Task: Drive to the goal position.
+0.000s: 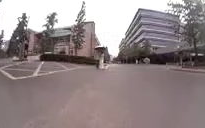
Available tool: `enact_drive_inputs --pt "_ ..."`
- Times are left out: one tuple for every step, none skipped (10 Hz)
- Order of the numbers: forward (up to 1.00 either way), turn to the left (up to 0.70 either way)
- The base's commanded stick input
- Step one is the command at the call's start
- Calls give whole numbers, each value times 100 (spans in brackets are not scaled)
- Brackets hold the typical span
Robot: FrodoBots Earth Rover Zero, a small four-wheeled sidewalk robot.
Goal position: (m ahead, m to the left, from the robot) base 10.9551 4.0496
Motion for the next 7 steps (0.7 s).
enact_drive_inputs --pt "45 0" --pt "45 0" --pt "45 0" --pt "45 0" --pt "45 0" --pt "45 0" --pt "45 0"
